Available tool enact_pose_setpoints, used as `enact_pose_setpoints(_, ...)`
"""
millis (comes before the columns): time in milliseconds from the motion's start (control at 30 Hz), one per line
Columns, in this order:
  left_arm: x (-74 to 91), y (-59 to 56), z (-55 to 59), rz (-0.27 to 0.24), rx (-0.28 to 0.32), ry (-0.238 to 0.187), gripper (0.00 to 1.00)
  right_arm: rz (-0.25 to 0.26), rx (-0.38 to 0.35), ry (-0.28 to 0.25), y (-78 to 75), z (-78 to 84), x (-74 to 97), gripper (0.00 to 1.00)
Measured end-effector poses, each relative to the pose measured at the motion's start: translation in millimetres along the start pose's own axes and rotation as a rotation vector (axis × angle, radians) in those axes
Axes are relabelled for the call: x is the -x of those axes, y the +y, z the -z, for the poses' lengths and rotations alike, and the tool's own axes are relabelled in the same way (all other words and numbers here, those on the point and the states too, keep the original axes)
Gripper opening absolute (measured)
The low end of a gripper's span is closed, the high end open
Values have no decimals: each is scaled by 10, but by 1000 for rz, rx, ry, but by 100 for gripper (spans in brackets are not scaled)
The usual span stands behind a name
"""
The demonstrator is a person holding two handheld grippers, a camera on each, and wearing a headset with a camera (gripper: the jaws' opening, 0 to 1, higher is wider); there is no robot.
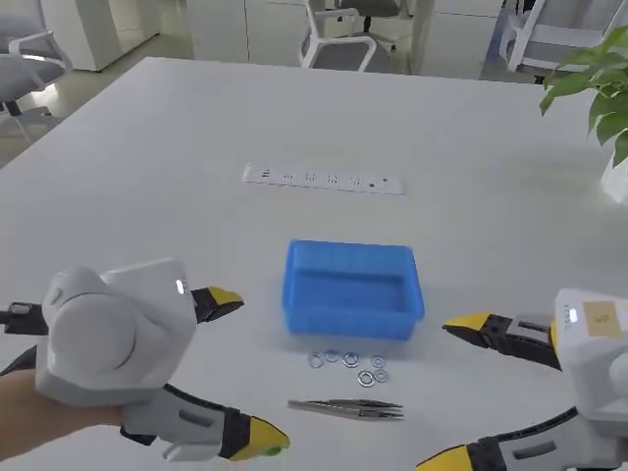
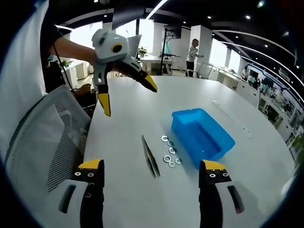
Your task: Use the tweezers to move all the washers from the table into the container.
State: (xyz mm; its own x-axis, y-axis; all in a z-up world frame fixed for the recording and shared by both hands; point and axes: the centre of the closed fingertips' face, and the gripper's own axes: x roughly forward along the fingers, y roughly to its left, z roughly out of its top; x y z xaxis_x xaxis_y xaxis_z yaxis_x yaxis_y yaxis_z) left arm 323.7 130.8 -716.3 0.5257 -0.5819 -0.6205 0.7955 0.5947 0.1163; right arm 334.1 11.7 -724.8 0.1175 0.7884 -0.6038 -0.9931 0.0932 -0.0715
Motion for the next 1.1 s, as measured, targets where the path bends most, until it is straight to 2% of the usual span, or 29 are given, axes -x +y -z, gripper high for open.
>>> enact_pose_setpoints(233, -154, -70, 103, 43, -19, 52, 83, -56, 27, 56, 52, 130, -211, 71)
enact_pose_setpoints(300, -191, -60, 98, 36, -9, 49, 85, -64, 8, 63, 36, 146, -261, 70)
enact_pose_setpoints(400, -258, -8, 61, 26, 45, 21, 83, -68, -22, 64, 7, 155, -315, 65)
enact_pose_setpoints(500, -330, 5, 111, 32, 50, 37, 80, -71, -29, 84, -20, 201, -367, 61)
enact_pose_setpoints(567, -374, -20, 171, 51, 43, 60, 77, -75, -40, 87, -24, 216, -399, 58)
enact_pose_setpoints(633, -414, -72, 217, 82, 37, 77, 74, -92, -30, 111, 3, 263, -445, 55)
enact_pose_setpoints(667, -433, -105, 231, 101, 42, 80, 73, -94, -19, 131, 6, 294, -474, 53)
enact_pose_setpoints(733, -488, -187, 254, 142, 99, 88, 71, -106, -17, 149, 17, 316, -533, 50)
enact_pose_setpoints(833, -587, -197, 273, 156, 101, 92, 63, -113, -23, 161, 9, 300, -623, 44)
enact_pose_setpoints(900, -647, -223, 296, 173, 83, 114, 61, -124, -9, 168, 15, 286, -683, 40)
enact_pose_setpoints(1000, -708, -279, 304, 209, 70, 133, 60, -158, 40, 207, 46, 319, -749, 33)
enact_pose_setpoints(1067, -737, -318, 322, 236, 58, 153, 58, -178, 35, 213, 73, 316, -778, 32)
enact_pose_setpoints(1100, -748, -319, 342, 241, 27, 170, 56, -189, 32, 218, 88, 312, -792, 32)
